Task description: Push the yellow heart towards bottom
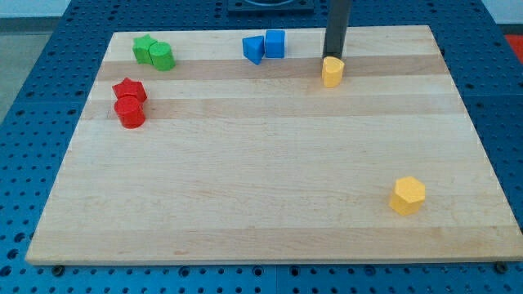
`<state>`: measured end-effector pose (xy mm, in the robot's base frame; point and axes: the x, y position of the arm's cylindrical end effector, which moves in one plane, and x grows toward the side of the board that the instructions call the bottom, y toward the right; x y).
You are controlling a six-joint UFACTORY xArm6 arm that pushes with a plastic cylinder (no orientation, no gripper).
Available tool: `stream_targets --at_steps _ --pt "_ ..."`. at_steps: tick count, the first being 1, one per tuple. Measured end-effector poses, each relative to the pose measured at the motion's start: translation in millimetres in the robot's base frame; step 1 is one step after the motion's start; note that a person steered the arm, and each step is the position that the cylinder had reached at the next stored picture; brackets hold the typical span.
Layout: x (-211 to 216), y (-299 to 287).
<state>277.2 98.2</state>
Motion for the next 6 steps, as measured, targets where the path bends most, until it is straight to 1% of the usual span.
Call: stream_targets --at_steps 2,5,6 --pt "29 -2" --pt "94 -2" --pt "96 0"
